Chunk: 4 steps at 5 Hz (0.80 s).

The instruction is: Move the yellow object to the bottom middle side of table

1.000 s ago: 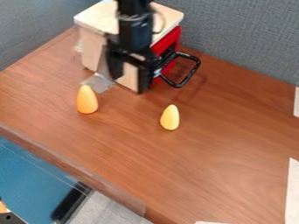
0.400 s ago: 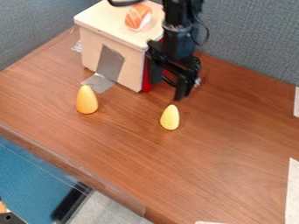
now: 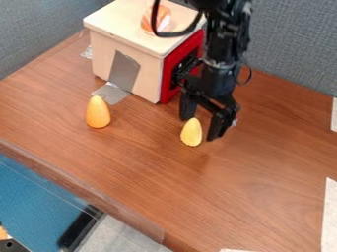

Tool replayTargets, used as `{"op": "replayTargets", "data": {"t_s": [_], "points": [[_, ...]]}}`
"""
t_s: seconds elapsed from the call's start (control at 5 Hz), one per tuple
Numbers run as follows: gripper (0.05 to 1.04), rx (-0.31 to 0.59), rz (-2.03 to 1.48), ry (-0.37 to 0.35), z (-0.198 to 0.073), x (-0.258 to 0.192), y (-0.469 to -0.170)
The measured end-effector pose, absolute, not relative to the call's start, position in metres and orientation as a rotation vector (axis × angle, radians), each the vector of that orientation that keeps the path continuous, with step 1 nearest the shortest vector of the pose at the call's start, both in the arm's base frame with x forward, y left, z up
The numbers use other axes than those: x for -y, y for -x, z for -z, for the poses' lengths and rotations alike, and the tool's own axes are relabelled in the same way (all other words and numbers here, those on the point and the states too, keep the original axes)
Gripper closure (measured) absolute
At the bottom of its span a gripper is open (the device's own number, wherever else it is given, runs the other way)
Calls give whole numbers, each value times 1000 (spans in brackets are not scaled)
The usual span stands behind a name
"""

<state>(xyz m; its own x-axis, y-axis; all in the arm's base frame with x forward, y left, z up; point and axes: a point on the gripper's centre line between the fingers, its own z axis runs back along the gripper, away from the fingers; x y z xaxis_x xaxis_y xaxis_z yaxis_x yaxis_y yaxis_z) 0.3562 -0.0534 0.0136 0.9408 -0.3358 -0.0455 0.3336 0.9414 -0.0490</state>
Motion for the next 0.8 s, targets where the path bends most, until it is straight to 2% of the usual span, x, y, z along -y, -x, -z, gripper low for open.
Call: {"op": "replayTargets", "data": {"t_s": [0.2, 0.4, 0.6, 0.8], "points": [[134, -58, 354, 25, -12, 55, -356], [421, -63, 345, 18, -12, 54, -355], [627, -84, 360, 11, -13, 52, -352], [627, -74, 376, 10, -25, 50, -347]]}}
